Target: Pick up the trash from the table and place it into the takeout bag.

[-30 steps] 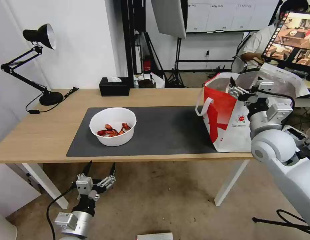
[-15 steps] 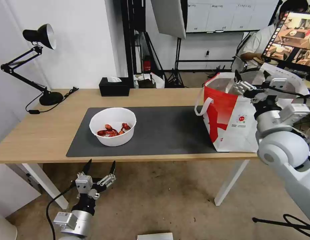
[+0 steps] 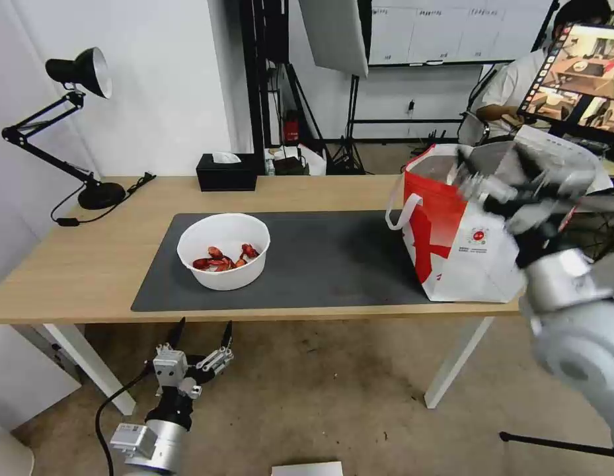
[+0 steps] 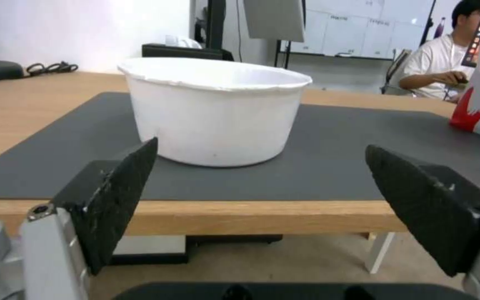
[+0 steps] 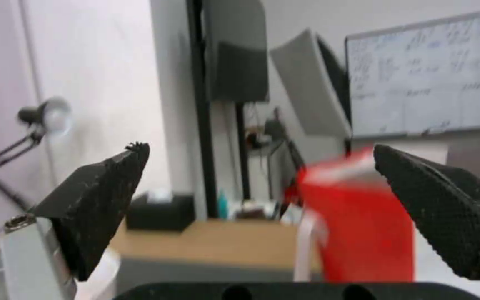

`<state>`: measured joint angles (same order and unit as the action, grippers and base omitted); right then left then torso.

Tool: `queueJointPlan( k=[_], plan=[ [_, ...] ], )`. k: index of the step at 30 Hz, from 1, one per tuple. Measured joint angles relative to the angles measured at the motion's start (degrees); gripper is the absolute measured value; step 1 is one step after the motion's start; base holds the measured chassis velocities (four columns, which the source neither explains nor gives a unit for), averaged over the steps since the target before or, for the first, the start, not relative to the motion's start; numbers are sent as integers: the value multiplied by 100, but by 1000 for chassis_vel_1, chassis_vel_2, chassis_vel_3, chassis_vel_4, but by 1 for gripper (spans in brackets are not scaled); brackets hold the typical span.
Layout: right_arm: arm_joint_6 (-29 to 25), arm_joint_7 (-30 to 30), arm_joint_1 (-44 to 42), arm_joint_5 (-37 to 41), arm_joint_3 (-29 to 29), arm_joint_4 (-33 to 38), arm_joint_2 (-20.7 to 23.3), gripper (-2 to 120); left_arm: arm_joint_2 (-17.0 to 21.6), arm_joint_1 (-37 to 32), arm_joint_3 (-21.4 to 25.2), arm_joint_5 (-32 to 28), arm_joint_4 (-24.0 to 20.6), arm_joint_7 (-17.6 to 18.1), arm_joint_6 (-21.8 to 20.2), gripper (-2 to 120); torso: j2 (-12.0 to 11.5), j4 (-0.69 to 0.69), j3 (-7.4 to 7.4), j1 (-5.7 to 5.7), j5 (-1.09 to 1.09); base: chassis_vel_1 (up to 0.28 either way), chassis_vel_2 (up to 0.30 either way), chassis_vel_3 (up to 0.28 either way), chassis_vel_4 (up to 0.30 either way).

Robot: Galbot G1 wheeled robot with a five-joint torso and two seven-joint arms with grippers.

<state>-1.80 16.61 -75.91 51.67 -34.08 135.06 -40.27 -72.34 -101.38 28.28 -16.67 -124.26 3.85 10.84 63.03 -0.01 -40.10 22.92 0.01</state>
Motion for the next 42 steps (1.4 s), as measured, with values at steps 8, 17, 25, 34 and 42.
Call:
queueJointPlan(
  k=[8, 17, 25, 34, 42],
  plan=[
    [-1034, -1139, -2114, -1662, 16, -158, -1181, 100, 69, -45, 67, -7, -44, -17, 69, 100, 0, 0, 0, 0, -1, 0, 0, 0, 0],
    [-2061, -1438, -2463, -2545, 234, -1125, -1654, 100, 114, -67, 110, -34, -25, -24, 81, 100, -1, 1, 0, 0, -1, 0, 0, 0, 0],
    [-2166, -1613, -2454, -2579, 382, -1532, -1762, 100, 99, -71, 108, -36, 16, -51, 86, 100, 0, 1, 0, 0, -1, 0, 0, 0, 0],
    [-2152, -1410, -2238, -3021, 603, -1878, -1863, 100, 64, -119, 176, -37, 20, -59, 118, 100, 0, 1, -1, 0, -2, 0, 0, 0, 0],
    [-1966, -1393, -2206, -2836, 768, -1930, -1873, 100, 53, -124, 187, -32, 35, -60, 136, 100, 0, 1, 0, 0, -2, 0, 0, 0, 0]
  ],
)
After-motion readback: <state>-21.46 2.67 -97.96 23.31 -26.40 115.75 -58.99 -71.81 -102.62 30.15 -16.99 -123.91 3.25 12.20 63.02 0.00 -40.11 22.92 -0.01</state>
